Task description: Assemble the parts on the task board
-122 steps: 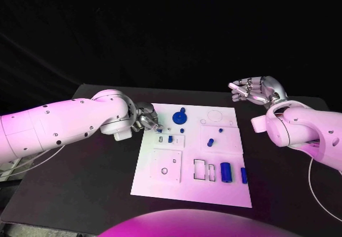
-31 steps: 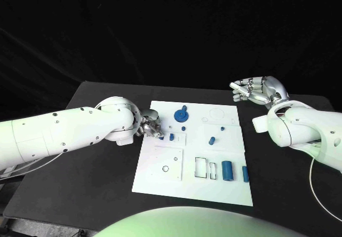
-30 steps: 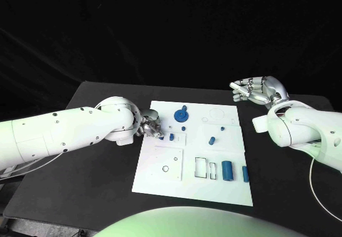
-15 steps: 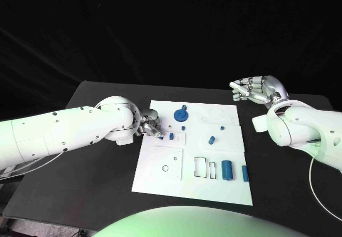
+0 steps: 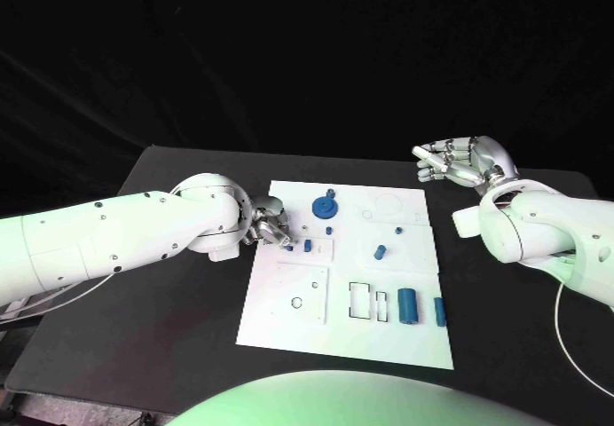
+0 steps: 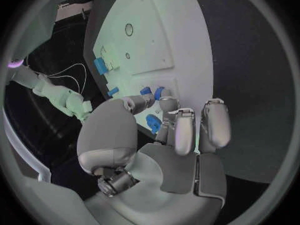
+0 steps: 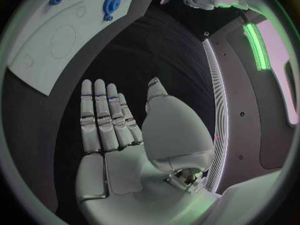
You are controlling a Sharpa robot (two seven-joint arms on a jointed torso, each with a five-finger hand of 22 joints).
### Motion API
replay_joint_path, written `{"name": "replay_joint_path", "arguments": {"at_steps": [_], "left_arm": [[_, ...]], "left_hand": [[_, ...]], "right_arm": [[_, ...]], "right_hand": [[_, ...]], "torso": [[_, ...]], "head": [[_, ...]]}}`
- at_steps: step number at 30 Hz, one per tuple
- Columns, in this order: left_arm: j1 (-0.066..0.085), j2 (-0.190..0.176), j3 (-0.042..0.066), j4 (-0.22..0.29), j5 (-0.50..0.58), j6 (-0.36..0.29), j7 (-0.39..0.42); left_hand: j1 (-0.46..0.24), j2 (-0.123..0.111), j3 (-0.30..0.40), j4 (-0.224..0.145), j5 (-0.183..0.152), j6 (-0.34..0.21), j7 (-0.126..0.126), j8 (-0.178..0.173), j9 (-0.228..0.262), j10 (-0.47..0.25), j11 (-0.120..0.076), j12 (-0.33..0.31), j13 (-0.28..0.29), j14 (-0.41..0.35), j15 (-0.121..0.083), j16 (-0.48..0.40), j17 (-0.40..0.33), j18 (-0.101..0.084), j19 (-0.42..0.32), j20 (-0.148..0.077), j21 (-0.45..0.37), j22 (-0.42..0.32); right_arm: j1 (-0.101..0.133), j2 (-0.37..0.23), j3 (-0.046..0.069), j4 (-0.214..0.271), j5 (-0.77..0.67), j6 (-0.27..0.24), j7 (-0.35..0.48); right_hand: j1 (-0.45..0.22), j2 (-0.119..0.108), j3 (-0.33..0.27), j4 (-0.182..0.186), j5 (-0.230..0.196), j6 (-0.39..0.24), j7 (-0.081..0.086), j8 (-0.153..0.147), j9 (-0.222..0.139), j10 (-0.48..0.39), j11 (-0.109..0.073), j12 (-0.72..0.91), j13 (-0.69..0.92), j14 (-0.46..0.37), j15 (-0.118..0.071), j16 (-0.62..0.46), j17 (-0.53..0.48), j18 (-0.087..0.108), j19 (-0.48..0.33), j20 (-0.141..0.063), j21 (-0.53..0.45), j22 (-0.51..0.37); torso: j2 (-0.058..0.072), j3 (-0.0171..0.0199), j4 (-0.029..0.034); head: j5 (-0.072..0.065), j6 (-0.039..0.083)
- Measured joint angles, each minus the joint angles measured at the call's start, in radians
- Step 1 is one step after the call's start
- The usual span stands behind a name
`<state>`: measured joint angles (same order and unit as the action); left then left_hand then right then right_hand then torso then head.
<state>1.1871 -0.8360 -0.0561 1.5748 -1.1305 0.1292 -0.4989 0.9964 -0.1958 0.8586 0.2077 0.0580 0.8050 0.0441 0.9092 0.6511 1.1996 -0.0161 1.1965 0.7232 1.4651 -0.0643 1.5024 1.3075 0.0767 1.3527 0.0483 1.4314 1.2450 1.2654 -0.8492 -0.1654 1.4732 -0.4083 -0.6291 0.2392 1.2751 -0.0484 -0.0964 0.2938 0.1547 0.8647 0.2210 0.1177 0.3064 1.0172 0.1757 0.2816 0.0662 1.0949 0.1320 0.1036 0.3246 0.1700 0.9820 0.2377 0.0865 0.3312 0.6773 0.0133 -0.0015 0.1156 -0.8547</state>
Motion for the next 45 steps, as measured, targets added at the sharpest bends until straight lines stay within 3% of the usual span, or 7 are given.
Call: {"name": "replay_joint_path", "arguments": {"at_steps": [12, 31, 38, 40, 43, 44, 45], "left_arm": [[-0.001, 0.002, -0.001, -0.003, 0.004, 0.001, 0.000], [-0.001, 0.001, -0.001, -0.013, 0.008, 0.003, 0.000], [-0.002, -0.002, 0.002, -0.010, 0.010, -0.005, -0.001], [-0.004, -0.009, 0.007, -0.003, 0.021, -0.020, 0.001], [-0.005, -0.020, 0.017, 0.006, 0.055, -0.053, 0.014], [-0.005, -0.024, 0.021, 0.009, 0.073, -0.069, 0.023], [-0.005, -0.029, 0.025, 0.013, 0.095, -0.090, 0.036]], "left_hand": [[-0.019, -0.003, -0.074, 0.043, 0.000, 0.007, 0.000, -0.003, -0.006, 0.000, 0.000, 0.000, -0.001, 0.000, 0.000, 0.000, 0.000, 0.000, 0.000, 0.000, 0.000, 0.000], [-0.019, -0.003, -0.115, 0.060, 0.000, 0.010, 0.004, -0.007, -0.009, 0.000, 0.000, 0.000, -0.002, 0.000, 0.000, 0.000, 0.000, 0.000, 0.000, 0.000, 0.000, -0.002], [-0.037, -0.004, -0.165, 0.082, 0.000, 0.010, 0.004, -0.013, -0.014, 0.000, 0.000, 0.000, -0.007, 0.000, 0.000, 0.000, 0.000, 0.000, 0.000, 0.000, 0.000, -0.005], [-0.059, -0.003, -0.197, 0.085, 0.000, 0.006, 0.009, -0.019, -0.017, -0.017, 0.004, -0.014, -0.031, 0.000, 0.000, 0.000, 0.000, 0.000, -0.002, 0.000, -0.007, -0.016], [-0.066, -0.003, -0.243, 0.085, 0.000, -0.028, 0.027, -0.031, -0.020, -0.083, 0.017, -0.059, -0.114, 0.001, 0.001, -0.016, 0.000, 0.000, -0.054, 0.003, -0.044, -0.085], [-0.066, -0.003, -0.254, 0.085, 0.000, -0.044, 0.031, -0.036, -0.021, -0.105, 0.021, -0.073, -0.140, 0.003, 0.006, -0.023, 0.000, 0.004, -0.074, 0.005, -0.059, -0.111], [-0.066, -0.003, -0.266, 0.083, 0.000, -0.079, 0.045, -0.051, -0.027, -0.153, 0.033, -0.098, -0.177, 0.002, 0.019, -0.046, -0.012, 0.028, -0.134, 0.010, -0.102, -0.191]], "right_arm": [[-0.001, 0.001, 0.000, -0.001, 0.000, 0.001, 0.000], [-0.001, 0.000, 0.000, -0.001, 0.001, 0.002, 0.001], [-0.001, 0.000, 0.000, -0.001, 0.001, 0.003, 0.001], [-0.002, 0.000, 0.000, -0.001, 0.001, 0.003, 0.001], [-0.003, -0.001, 0.000, 0.000, 0.001, 0.003, 0.001], [-0.003, -0.002, 0.000, 0.000, 0.001, 0.003, 0.001], [-0.003, -0.002, 0.000, 0.000, 0.001, 0.003, 0.001]], "right_hand": [[0.000, 0.000, 0.000, 0.000, 0.000, 0.000, 0.000, 0.000, 0.000, 0.000, 0.000, 0.003, 0.000, 0.000, 0.000, 0.000, -0.001, 0.000, 0.000, 0.000, 0.000, -0.001], [-0.003, 0.003, -0.003, -0.003, 0.000, 0.000, 0.000, 0.000, 0.000, 0.000, 0.000, 0.004, 0.000, 0.000, 0.000, 0.000, -0.001, 0.000, 0.000, 0.000, 0.000, -0.001], [-0.004, 0.004, -0.005, 0.000, 0.000, 0.000, 0.000, 0.000, -0.001, 0.000, 0.000, 0.004, 0.000, 0.000, 0.000, 0.000, -0.002, 0.000, 0.000, 0.000, 0.000, -0.003], [-0.004, 0.004, -0.005, 0.000, 0.000, 0.000, 0.000, 0.000, -0.001, 0.000, 0.000, 0.004, 0.000, 0.000, 0.000, 0.000, -0.002, 0.000, 0.000, 0.000, 0.000, -0.003], [-0.004, 0.004, -0.005, 0.000, 0.000, 0.000, 0.000, 0.000, -0.001, 0.000, 0.000, 0.004, 0.000, 0.000, 0.000, 0.000, -0.002, 0.000, 0.000, 0.000, 0.000, -0.003], [-0.004, 0.004, -0.005, 0.000, 0.000, 0.000, 0.000, 0.000, -0.001, 0.000, 0.000, 0.004, 0.000, 0.000, 0.000, 0.000, -0.002, 0.000, 0.000, 0.000, 0.000, -0.003], [-0.004, 0.004, -0.005, 0.000, 0.000, 0.000, 0.000, 0.000, -0.001, 0.000, 0.000, 0.004, 0.000, 0.000, 0.000, 0.000, -0.002, 0.000, 0.000, 0.000, 0.000, -0.003]], "torso": [[0.000, 0.0002, -0.0001], [0.000, -0.0006, 0.0003], [0.000, -0.0013, 0.0005], [0.001, -0.0019, 0.0002], [0.001, -0.0031, -0.0010], [0.001, -0.0030, -0.0011], [0.001, -0.0030, -0.0014]], "head": [[0.000, -0.002], [0.000, -0.003], [0.000, 0.000], [0.000, 0.001], [-0.004, 0.004], [-0.005, 0.005], [-0.006, 0.006]]}}
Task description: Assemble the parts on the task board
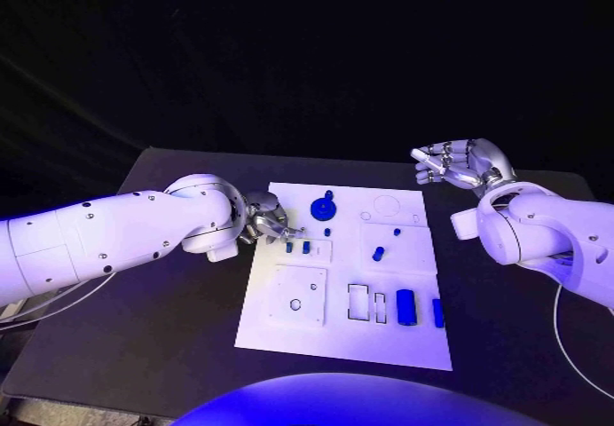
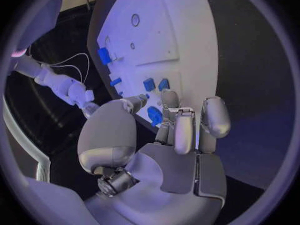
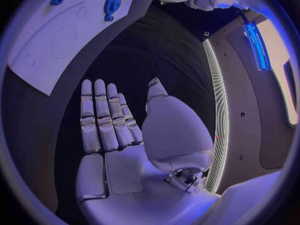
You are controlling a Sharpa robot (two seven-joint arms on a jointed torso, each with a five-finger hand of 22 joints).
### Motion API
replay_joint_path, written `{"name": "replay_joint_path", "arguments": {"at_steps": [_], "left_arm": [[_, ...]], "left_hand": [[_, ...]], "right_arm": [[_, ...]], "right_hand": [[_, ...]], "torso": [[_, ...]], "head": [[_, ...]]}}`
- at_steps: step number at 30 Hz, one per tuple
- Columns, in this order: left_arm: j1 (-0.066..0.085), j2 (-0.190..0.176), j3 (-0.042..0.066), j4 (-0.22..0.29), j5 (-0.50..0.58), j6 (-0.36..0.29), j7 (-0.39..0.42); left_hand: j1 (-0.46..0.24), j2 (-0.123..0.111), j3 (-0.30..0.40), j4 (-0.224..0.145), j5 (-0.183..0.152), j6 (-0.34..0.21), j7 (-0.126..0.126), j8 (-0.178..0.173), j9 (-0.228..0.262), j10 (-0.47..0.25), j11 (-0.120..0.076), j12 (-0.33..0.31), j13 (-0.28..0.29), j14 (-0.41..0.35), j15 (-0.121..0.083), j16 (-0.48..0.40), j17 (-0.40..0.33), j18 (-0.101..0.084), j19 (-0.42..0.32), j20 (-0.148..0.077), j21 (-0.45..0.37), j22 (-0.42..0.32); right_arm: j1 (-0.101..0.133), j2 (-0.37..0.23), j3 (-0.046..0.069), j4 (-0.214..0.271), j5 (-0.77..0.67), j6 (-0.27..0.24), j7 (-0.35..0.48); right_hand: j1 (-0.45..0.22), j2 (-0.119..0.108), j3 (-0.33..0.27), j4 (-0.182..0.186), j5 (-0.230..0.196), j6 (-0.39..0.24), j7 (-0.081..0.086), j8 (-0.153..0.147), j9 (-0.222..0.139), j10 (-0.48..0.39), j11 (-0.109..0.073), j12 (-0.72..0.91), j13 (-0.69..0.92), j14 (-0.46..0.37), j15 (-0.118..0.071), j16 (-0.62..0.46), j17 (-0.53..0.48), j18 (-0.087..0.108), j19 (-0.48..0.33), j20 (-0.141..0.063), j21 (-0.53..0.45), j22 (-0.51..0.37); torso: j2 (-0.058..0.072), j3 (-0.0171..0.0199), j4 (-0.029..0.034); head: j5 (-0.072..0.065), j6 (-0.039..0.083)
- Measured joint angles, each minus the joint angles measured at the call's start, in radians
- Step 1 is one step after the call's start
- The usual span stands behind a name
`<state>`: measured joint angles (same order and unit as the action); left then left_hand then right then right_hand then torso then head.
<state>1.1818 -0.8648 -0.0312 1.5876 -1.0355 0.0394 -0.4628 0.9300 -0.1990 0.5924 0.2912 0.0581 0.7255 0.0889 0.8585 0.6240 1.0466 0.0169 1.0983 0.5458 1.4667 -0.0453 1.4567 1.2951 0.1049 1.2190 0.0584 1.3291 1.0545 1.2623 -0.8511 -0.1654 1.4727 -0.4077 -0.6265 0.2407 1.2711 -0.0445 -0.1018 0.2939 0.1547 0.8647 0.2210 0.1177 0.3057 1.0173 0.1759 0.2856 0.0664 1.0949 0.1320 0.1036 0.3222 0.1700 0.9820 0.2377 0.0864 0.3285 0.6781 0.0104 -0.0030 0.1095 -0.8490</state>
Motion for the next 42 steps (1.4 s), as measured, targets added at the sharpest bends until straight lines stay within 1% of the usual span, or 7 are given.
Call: {"name": "replay_joint_path", "arguments": {"at_steps": [2, 4, 6, 10, 15, 23, 42], "left_arm": [[0.000, -0.007, 0.009, 0.009, 0.053, -0.059, 0.043], [0.001, -0.009, 0.014, 0.013, 0.098, -0.123, 0.092], [0.002, -0.007, 0.019, 0.015, 0.140, -0.201, 0.160], [0.002, 0.011, 0.019, 0.006, 0.168, -0.295, 0.271], [0.002, 0.049, 0.002, -0.015, 0.135, -0.324, 0.371], [-0.001, 0.128, -0.023, -0.093, -0.096, -0.289, 0.466], [-0.002, 0.227, -0.038, -0.220, -0.402, -0.129, 0.492]], "left_hand": [[0.042, 0.007, -0.023, 0.001, 0.000, -0.067, 0.034, -0.012, -0.010, -0.085, 0.033, -0.017, -0.024, -0.063, 0.034, -0.071, -0.118, 0.027, -0.112, 0.025, -0.092, -0.141], [0.105, 0.006, -0.032, -0.002, 0.004, -0.097, 0.048, -0.012, -0.022, -0.119, 0.047, -0.003, -0.026, -0.088, 0.046, -0.090, -0.159, 0.028, -0.123, 0.041, -0.112, -0.165], [0.204, -0.005, -0.035, -0.015, 0.004, -0.158, 0.075, -0.041, -0.060, -0.200, 0.078, -0.036, -0.056, -0.234, 0.072, -0.217, -0.371, 0.066, -0.257, 0.064, -0.240, -0.338], [0.391, -0.032, 0.042, -0.090, 0.006, -0.195, 0.073, -0.106, -0.144, -0.313, 0.122, -0.168, -0.158, -0.430, 0.112, -0.352, -0.577, 0.066, -0.336, 0.102, -0.340, -0.417], [0.455, -0.067, 0.113, -0.129, 0.006, -0.121, 0.084, -0.174, -0.248, -0.308, 0.128, -0.287, -0.273, -0.457, 0.119, -0.354, -0.629, 0.066, -0.344, 0.110, -0.336, -0.410], [0.458, -0.085, -0.026, -0.159, 0.006, -0.051, 0.084, -0.259, -0.350, -0.319, 0.117, -0.387, -0.369, -0.470, 0.113, -0.315, -0.681, 0.066, -0.356, 0.111, -0.343, -0.408], [0.487, -0.073, -0.081, -0.137, 0.006, 0.051, 0.068, -0.303, -0.407, -0.235, 0.100, -0.397, -0.411, -0.419, 0.099, -0.201, -0.678, 0.066, -0.338, 0.101, -0.295, -0.370]], "right_arm": [[0.000, 0.000, 0.000, 0.000, 0.000, 0.000, 0.000], [-0.001, -0.001, 0.000, -0.001, 0.000, 0.000, 0.000], [-0.001, -0.002, 0.000, -0.001, 0.000, 0.000, 0.000], [-0.001, -0.003, 0.000, -0.001, 0.000, 0.000, 0.000], [-0.001, -0.002, 0.000, -0.002, 0.000, 0.001, 0.000], [-0.005, -0.001, 0.000, -0.003, 0.000, 0.002, 0.000], [-0.008, 0.008, 0.000, -0.004, 0.000, 0.004, -0.001]], "right_hand": [[0.000, 0.000, 0.000, 0.000, 0.000, 0.000, 0.000, 0.000, 0.000, 0.000, 0.000, 0.000, 0.000, 0.000, 0.000, 0.000, 0.000, 0.000, 0.000, 0.000, 0.000, 0.000], [0.000, 0.000, 0.000, 0.000, 0.000, 0.000, 0.000, 0.000, 0.000, 0.000, 0.000, 0.000, 0.000, 0.000, 0.000, 0.000, 0.000, 0.000, 0.000, 0.000, 0.000, 0.000], [0.000, 0.000, -0.003, -0.003, 0.000, 0.000, 0.000, 0.000, 0.000, 0.000, 0.000, 0.000, 0.000, 0.000, 0.000, 0.000, -0.001, 0.000, 0.000, 0.000, 0.000, -0.001], [0.012, 0.012, -0.004, -0.004, 0.000, 0.003, -0.003, 0.000, -0.001, 0.000, 0.000, 0.000, 0.000, 0.000, 0.000, 0.000, -0.004, 0.000, 0.000, 0.000, 0.000, -0.005], [0.017, 0.017, -0.007, -0.007, 0.000, 0.007, 0.000, 0.000, -0.001, 0.000, 0.000, 0.004, 0.000, 0.000, 0.000, 0.000, -0.005, 0.000, 0.000, 0.000, 0.000, -0.007], [0.021, 0.021, -0.007, -0.007, 0.000, 0.007, 0.000, -0.004, -0.002, 0.000, 0.000, 0.004, 0.000, 0.000, 0.000, 0.000, -0.006, 0.000, 0.000, 0.000, 0.000, -0.008], [0.032, 0.021, -0.007, -0.007, 0.000, 0.007, 0.000, -0.004, -0.002, 0.000, 0.000, 0.004, -0.001, 0.000, 0.000, 0.000, -0.007, 0.000, 0.000, 0.000, 0.000, -0.010]], "torso": [[0.000, 0.0004, -0.0003], [0.000, 0.0006, -0.0003], [0.000, 0.0005, 0.0004], [0.000, 0.0012, 0.0004], [0.000, 0.0012, -0.0007], [0.000, 0.0008, 0.0004], [0.001, 0.0013, 0.0004]], "head": [[-0.002, 0.002], [-0.005, 0.003], [-0.010, 0.005], [-0.016, 0.010], [-0.022, 0.017], [-0.030, 0.021], [-0.031, 0.022]]}}
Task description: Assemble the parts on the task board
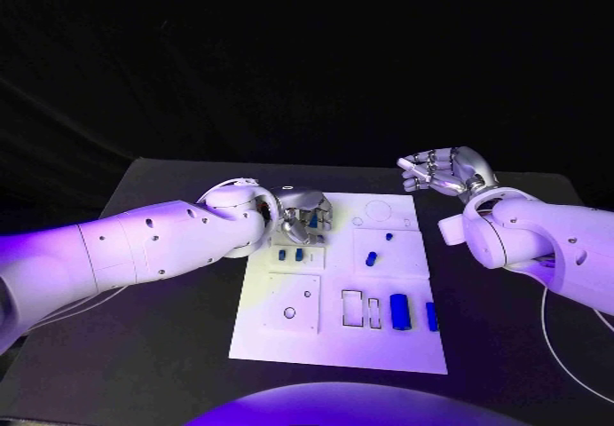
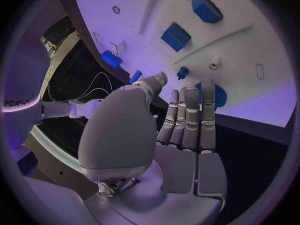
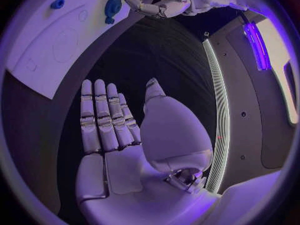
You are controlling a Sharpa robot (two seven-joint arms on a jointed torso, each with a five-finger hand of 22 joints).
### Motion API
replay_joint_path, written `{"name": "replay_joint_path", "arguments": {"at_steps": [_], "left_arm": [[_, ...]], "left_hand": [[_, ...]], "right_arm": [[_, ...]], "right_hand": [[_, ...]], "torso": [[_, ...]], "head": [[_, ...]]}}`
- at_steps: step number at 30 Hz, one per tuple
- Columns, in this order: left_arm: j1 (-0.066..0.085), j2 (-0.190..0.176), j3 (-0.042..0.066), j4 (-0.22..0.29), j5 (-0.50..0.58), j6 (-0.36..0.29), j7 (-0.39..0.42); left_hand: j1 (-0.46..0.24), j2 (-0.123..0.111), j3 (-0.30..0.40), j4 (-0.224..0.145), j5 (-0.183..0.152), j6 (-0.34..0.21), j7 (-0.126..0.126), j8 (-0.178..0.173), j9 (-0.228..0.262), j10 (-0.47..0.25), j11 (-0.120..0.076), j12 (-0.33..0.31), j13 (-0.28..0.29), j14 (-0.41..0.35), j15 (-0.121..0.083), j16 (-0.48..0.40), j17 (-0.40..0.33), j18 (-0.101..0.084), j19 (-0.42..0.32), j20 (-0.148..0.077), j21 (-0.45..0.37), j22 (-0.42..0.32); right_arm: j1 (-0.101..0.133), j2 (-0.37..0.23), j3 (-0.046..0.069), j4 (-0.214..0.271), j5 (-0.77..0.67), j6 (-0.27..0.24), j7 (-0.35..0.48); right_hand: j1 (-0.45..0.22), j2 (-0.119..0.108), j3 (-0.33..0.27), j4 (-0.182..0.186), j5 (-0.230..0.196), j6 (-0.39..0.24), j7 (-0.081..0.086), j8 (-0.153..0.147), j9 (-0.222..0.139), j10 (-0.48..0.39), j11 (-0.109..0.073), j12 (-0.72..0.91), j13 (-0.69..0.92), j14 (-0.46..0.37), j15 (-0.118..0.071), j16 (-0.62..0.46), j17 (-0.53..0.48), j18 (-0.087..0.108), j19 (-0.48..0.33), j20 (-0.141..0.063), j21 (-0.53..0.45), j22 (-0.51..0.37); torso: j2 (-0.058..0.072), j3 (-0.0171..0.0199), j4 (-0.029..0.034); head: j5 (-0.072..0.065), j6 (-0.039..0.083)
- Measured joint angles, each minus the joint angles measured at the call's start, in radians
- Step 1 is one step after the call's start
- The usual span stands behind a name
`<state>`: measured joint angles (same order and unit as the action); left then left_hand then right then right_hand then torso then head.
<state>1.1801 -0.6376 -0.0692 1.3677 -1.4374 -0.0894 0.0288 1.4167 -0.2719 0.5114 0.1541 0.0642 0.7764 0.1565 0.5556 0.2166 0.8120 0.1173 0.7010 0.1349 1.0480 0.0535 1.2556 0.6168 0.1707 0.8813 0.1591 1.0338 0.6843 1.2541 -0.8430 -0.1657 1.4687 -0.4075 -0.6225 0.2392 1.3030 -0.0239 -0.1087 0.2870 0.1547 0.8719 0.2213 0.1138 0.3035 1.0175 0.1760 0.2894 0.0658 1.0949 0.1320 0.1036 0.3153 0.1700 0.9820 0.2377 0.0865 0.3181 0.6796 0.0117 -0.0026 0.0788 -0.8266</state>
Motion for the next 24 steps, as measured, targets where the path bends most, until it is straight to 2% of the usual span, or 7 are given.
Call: {"name": "replay_joint_path", "arguments": {"at_steps": [9, 18, 24], "left_arm": [[0.000, 0.017, -0.001, -0.019, -0.026, 0.051, -0.007], [0.000, 0.026, -0.001, -0.035, -0.031, 0.060, -0.011], [0.000, 0.033, -0.001, -0.037, -0.029, 0.061, -0.012]], "left_hand": [[0.014, 0.005, 0.017, 0.010, 0.000, 0.022, 0.005, -0.025, -0.014, 0.023, -0.004, -0.023, -0.013, 0.032, -0.003, 0.045, 0.042, 0.000, 0.020, -0.005, 0.037, 0.038], [0.023, 0.014, 0.055, 0.005, 0.000, 0.032, 0.006, -0.050, -0.025, 0.032, -0.003, -0.062, -0.032, 0.021, -0.001, 0.045, 0.010, 0.000, 0.007, -0.004, 0.037, 0.033], [0.027, 0.018, 0.060, 0.005, 0.000, 0.032, 0.006, -0.051, -0.026, 0.032, -0.003, -0.066, -0.035, 0.022, -0.001, 0.049, 0.010, 0.000, 0.007, -0.004, 0.042, 0.043]], "right_arm": [[0.000, 0.001, 0.000, 0.000, 0.000, 0.000, 0.000], [0.000, 0.002, 0.000, -0.001, -0.001, 0.000, 0.000], [0.000, 0.003, 0.000, -0.001, -0.001, 0.000, 0.000]], "right_hand": [[0.000, 0.000, 0.000, 0.000, 0.000, 0.000, 0.000, 0.000, 0.000, 0.000, 0.000, 0.000, 0.000, 0.000, 0.000, 0.000, 0.000, 0.000, 0.000, 0.000, 0.000, 0.000], [0.005, 0.005, 0.000, 0.000, 0.000, 0.000, 0.000, 0.000, 0.000, 0.000, 0.000, 0.000, 0.000, 0.000, 0.000, 0.000, -0.001, 0.000, 0.000, 0.000, 0.000, -0.001], [0.005, 0.005, 0.000, 0.000, 0.000, 0.000, 0.000, 0.000, -0.001, 0.000, 0.000, 0.000, 0.000, 0.000, 0.000, 0.000, -0.001, 0.000, 0.000, 0.000, 0.000, -0.001]], "torso": [[-0.001, -0.0005, 0.0005], [-0.001, -0.0002, 0.0004], [-0.001, 0.0005, -0.0001]], "head": [[-0.001, -0.003], [-0.001, -0.004], [0.000, -0.006]]}}
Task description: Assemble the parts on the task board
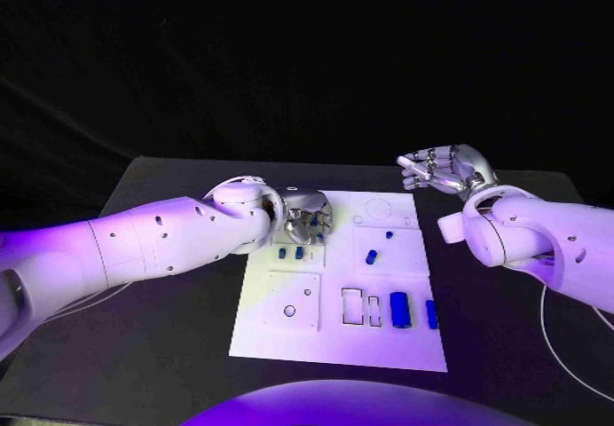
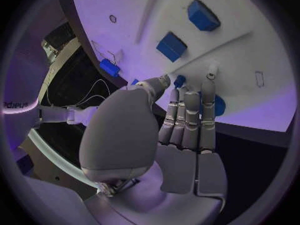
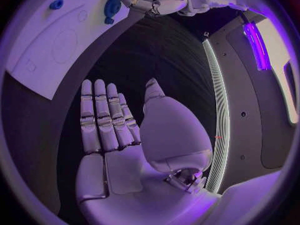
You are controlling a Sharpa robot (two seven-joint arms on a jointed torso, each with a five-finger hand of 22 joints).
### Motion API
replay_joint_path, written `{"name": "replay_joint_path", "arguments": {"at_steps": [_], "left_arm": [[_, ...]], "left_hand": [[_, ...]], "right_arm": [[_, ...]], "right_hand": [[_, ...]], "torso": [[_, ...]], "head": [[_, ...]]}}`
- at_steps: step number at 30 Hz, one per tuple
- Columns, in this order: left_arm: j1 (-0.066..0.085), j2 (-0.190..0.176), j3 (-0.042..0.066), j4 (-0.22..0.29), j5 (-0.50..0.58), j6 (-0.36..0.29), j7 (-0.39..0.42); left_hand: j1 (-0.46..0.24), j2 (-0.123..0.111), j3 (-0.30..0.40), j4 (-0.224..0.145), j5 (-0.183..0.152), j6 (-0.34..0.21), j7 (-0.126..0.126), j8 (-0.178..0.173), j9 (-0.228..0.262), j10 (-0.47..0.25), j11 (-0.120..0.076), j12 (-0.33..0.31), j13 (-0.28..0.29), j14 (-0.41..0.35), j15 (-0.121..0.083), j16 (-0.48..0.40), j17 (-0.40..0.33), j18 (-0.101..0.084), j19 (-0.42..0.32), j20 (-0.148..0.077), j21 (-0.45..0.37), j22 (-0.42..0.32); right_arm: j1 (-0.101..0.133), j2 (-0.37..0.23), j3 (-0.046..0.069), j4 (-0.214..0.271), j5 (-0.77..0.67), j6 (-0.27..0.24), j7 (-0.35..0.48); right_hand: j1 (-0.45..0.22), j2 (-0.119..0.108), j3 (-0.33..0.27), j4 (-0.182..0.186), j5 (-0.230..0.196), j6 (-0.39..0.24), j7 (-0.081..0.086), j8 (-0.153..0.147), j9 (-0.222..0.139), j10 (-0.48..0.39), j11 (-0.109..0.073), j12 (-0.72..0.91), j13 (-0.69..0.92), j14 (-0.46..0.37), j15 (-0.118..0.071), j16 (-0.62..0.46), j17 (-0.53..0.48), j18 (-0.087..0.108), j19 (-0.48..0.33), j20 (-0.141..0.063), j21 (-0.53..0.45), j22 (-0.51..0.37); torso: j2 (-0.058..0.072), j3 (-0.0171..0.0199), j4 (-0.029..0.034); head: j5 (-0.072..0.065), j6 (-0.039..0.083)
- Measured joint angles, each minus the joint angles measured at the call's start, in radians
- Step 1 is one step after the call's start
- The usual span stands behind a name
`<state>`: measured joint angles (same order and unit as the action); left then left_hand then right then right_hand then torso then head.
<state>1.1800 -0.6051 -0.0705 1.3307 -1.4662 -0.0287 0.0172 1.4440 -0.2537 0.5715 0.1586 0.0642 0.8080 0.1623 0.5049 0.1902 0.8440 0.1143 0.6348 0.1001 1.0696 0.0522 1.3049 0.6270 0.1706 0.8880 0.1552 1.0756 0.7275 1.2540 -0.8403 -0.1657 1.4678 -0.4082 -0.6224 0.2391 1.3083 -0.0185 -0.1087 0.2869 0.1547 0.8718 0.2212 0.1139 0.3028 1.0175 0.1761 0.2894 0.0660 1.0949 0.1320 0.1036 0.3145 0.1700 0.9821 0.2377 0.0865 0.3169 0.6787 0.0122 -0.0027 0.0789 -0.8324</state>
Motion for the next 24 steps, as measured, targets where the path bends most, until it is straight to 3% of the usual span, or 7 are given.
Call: {"name": "replay_joint_path", "arguments": {"at_steps": [10, 24], "left_arm": [[0.000, 0.010, 0.000, -0.012, 0.001, 0.016, -0.007], [0.001, 0.018, 0.001, -0.019, -0.001, 0.028, -0.020]], "left_hand": [[0.027, 0.020, 0.049, -0.037, 0.000, 0.032, -0.004, -0.004, 0.000, 0.034, -0.002, -0.008, -0.004, 0.030, -0.004, 0.043, 0.051, 0.000, 0.031, -0.002, 0.062, 0.073], [0.031, 0.016, 0.063, -0.052, 0.000, 0.036, 0.000, -0.013, -0.005, 0.030, 0.002, -0.025, -0.011, 0.035, -0.002, 0.053, 0.049, 0.000, 0.036, -0.007, 0.078, 0.090]], "right_arm": [[0.000, 0.000, 0.000, 0.000, 0.000, 0.000, 0.000], [0.000, 0.001, 0.000, 0.000, 0.000, 0.001, 0.000]], "right_hand": [[0.000, 0.000, 0.000, 0.000, 0.000, 0.000, 0.000, 0.000, 0.000, 0.000, 0.000, 0.000, 0.000, 0.000, 0.000, 0.000, 0.000, 0.000, 0.000, 0.000, 0.000, 0.000], [0.000, 0.000, -0.003, -0.003, 0.000, 0.000, 0.000, 0.000, 0.000, 0.000, 0.000, 0.000, 0.000, 0.000, 0.000, 0.000, 0.000, 0.000, 0.000, 0.000, 0.000, -0.001]], "torso": [[-0.001, 0.0001, 0.0002], [0.000, -0.0012, 0.0008]], "head": [[-0.002, -0.002], [-0.002, -0.005]]}}
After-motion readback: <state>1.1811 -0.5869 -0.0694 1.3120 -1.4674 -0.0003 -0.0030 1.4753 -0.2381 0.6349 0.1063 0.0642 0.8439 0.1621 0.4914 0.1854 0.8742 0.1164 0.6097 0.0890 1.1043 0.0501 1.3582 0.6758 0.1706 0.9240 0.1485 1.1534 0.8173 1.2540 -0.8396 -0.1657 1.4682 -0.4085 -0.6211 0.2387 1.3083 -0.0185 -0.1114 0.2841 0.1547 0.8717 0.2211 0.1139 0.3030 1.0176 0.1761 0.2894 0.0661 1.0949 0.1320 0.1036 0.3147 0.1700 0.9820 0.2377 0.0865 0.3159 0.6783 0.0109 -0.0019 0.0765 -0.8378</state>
